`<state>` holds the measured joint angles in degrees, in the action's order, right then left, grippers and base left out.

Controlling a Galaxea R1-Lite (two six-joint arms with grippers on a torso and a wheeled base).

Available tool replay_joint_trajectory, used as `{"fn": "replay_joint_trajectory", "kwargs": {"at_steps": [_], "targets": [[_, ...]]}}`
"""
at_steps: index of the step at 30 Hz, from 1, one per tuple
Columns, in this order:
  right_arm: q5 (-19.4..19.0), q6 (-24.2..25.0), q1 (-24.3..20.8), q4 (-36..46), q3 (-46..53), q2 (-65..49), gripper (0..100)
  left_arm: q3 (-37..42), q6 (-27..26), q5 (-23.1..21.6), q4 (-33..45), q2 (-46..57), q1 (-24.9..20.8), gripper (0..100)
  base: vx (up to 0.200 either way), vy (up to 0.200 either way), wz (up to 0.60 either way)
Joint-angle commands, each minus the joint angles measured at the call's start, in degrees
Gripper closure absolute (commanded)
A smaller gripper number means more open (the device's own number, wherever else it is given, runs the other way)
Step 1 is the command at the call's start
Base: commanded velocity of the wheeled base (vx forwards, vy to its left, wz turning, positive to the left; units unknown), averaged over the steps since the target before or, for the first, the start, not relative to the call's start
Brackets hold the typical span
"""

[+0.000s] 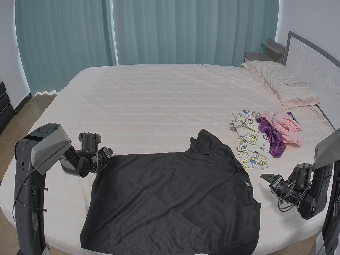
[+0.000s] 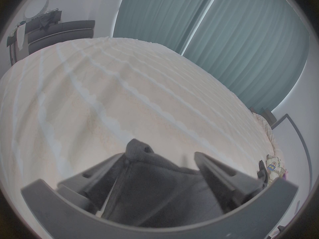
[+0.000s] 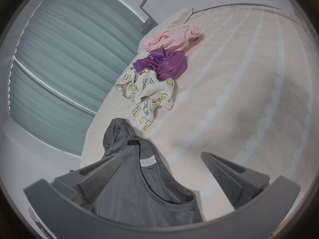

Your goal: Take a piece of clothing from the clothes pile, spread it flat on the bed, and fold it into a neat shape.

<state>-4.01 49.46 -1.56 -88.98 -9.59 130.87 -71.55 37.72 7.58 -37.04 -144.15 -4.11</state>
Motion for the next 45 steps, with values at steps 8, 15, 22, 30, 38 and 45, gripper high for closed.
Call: {"fn": "replay_joint_trajectory", "kwargs": {"at_steps": [8, 15, 22, 30, 38, 45], "targets": [[-0.03, -0.06, -0.11, -0.67, 0.01, 0.0, 0, -8.08, -0.1, 1.03, 1.88, -2.1, 3.05, 100, 0.0, 0.0, 0.0], [-0.03, -0.06, -0.11, -0.67, -0.07, -0.08, 0, -11.86, -0.1, 1.03, 4.25, -2.18, 5.08, 100, 0.0, 0.0, 0.0], [-0.03, 0.03, -0.64, -0.76, -0.25, -0.17, 0, -13.27, -0.1, 1.03, 4.78, -3.85, 5.16, 0, 0.0, 0.0, 0.0], [-0.82, -0.06, -2.48, -0.67, -2.8, -3.07, 0, -10.54, 0.43, 0.94, 5.31, -0.87, 5.25, 0, 0.0, 0.0, 0.0], [-3.11, -4.9, -5.21, 4.25, -13.26, -3.07, 0, 3.96, 3.94, -2.22, 5.39, 12.76, 4.99, 0, 0.0, 0.0, 0.0], [-2.84, -6.13, -9.78, 33.61, -44.11, -0.44, 0, 27.34, 14.14, -9.52, 3.81, 27.87, 1.74, 0, 0.0, 0.0, 0.0]]}}
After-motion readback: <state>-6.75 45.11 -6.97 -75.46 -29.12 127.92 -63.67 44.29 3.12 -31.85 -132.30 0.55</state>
